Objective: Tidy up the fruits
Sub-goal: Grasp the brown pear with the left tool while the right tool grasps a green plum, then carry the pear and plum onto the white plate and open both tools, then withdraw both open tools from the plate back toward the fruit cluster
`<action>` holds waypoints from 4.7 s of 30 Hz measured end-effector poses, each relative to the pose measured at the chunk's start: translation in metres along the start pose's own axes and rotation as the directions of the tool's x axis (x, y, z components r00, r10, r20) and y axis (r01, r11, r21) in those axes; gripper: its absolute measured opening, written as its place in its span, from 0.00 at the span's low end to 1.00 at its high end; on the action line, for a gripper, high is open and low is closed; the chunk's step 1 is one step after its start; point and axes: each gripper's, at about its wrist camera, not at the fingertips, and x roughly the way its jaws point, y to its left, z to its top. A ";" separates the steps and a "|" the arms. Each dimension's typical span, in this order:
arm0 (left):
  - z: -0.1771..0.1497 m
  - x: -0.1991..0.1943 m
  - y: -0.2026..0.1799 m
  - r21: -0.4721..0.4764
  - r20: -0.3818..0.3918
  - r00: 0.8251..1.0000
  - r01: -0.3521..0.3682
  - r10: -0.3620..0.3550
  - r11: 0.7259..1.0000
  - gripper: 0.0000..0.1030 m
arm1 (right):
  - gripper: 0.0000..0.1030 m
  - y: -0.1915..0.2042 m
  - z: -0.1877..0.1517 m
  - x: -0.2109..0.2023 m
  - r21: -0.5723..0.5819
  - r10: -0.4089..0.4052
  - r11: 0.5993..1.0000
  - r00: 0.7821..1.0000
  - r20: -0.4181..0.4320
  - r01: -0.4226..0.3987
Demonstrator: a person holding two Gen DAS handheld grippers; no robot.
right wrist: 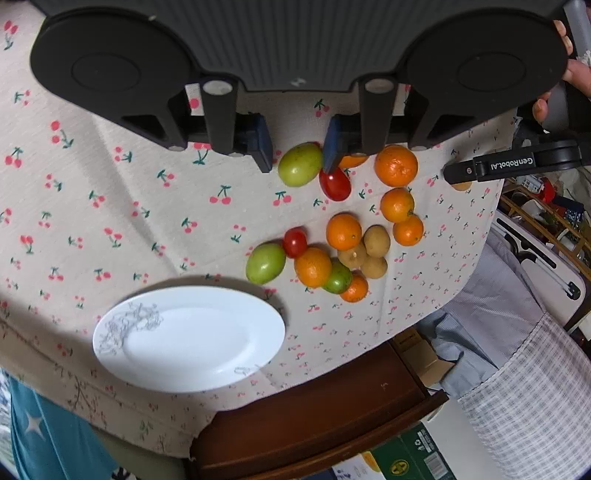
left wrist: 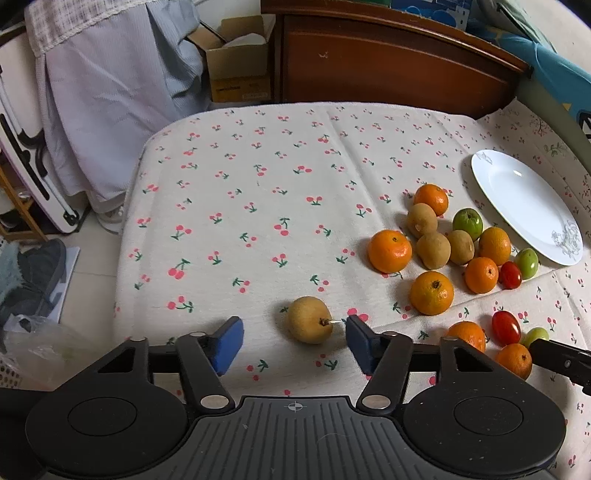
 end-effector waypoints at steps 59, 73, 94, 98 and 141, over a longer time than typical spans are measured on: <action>0.071 0.012 -0.131 0.260 0.081 0.911 0.373 -0.405 0.891 0.23 | 0.25 -0.062 0.103 0.007 0.070 -0.056 0.996 0.994 0.093 0.049; 0.089 0.046 -0.164 0.284 0.039 0.894 0.419 -0.446 0.863 0.24 | 0.28 -0.084 0.120 0.026 0.135 -0.081 0.988 0.994 0.079 0.070; 0.092 0.060 -0.158 0.241 0.044 0.931 0.341 -0.361 0.909 0.29 | 0.42 -0.116 0.116 0.029 0.261 -0.300 0.926 0.952 0.065 0.274; 0.094 0.054 -0.150 0.211 0.062 0.929 0.344 -0.364 0.915 0.39 | 0.46 -0.109 0.114 0.031 0.236 -0.294 0.933 0.953 0.070 0.270; 0.018 -0.039 -0.040 0.052 0.055 0.994 0.096 -0.099 0.994 0.82 | 0.50 0.001 0.024 -0.019 -0.084 -0.038 0.996 0.998 0.052 0.042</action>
